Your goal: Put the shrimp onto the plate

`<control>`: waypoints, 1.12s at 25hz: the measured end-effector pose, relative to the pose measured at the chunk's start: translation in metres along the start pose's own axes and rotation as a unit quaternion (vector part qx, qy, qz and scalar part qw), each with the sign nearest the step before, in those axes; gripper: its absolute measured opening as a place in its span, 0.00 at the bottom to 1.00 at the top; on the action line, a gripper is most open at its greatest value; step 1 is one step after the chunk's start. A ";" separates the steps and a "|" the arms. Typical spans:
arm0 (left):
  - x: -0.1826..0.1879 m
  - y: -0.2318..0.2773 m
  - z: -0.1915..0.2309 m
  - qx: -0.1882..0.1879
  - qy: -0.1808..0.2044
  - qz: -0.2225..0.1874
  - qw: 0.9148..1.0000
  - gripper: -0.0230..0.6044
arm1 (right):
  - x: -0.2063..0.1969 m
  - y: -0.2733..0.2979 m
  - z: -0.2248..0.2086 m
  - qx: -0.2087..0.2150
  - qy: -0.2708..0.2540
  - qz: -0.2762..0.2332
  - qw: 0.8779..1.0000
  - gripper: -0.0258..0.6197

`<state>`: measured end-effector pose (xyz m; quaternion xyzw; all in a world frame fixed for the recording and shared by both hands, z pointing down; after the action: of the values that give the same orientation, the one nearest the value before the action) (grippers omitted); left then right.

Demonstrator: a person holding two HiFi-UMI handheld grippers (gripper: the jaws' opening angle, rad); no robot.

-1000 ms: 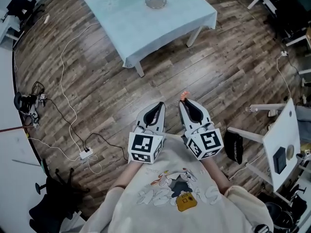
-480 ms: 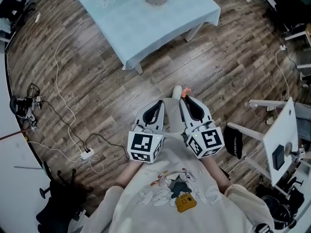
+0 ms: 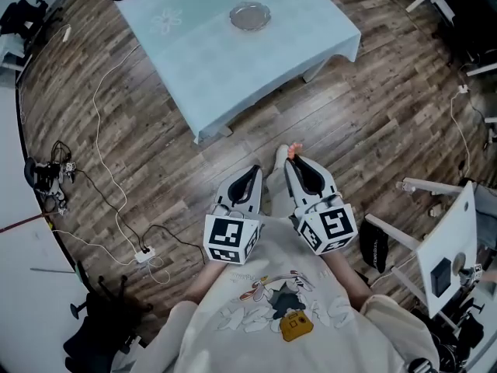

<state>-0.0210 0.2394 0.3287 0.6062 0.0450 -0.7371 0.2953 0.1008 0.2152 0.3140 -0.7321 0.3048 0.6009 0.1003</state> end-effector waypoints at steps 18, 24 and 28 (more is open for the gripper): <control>0.057 0.178 -0.014 0.045 0.024 0.040 0.998 0.05 | 0.062 0.095 -0.178 0.043 0.015 -0.001 0.999 0.14; 0.067 0.199 0.000 0.050 0.020 0.046 0.997 0.05 | 0.065 0.117 -0.185 0.048 0.026 0.008 0.998 0.14; 0.073 0.213 0.018 0.044 0.013 0.048 0.998 0.05 | 0.067 0.143 -0.183 0.056 0.023 0.014 0.998 0.14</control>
<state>0.0609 0.0294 0.3282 0.6299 -0.0128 -0.7154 0.3023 0.1763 -0.0140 0.3290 -0.7344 0.3507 0.5674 0.1257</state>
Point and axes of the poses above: the fingertips, and each gripper's own axes: y forward along the fingers, z to its left, x out of its top, the point moved 5 cm from there along -y, backward along the fingers, and after that the axes turned 7 degrees about -z, right-handed, at the moved point
